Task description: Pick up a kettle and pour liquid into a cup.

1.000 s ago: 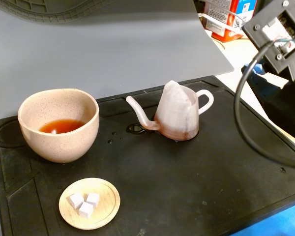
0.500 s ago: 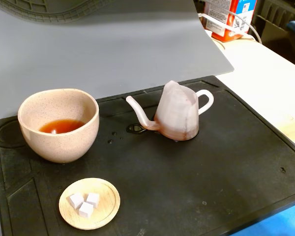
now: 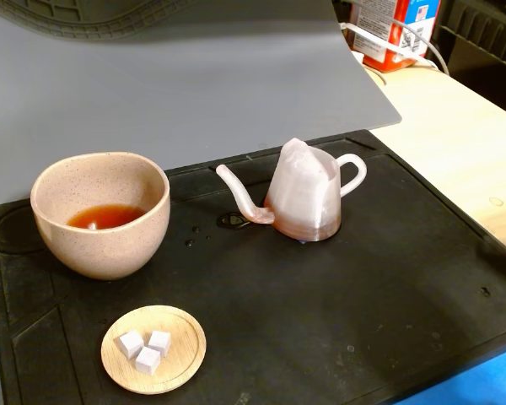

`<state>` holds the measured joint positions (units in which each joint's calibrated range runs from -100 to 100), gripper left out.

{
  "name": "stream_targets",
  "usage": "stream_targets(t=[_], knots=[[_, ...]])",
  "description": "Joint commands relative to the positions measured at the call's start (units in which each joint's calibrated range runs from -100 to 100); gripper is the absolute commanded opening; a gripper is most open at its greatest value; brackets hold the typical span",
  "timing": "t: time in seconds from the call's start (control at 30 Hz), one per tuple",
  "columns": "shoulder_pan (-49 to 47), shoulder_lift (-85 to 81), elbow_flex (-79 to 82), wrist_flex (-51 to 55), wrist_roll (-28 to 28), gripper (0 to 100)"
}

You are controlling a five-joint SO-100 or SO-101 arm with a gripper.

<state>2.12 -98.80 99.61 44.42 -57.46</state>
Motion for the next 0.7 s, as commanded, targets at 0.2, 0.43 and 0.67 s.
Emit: stream_targets(t=[0.2, 0.43, 0.67], knots=[[-0.8, -0.4, 0.2, 30.5, 0.2, 0], [-0.8, -0.4, 0.2, 30.5, 0.2, 0], [-0.8, -0.4, 0.2, 30.5, 0.2, 0]])
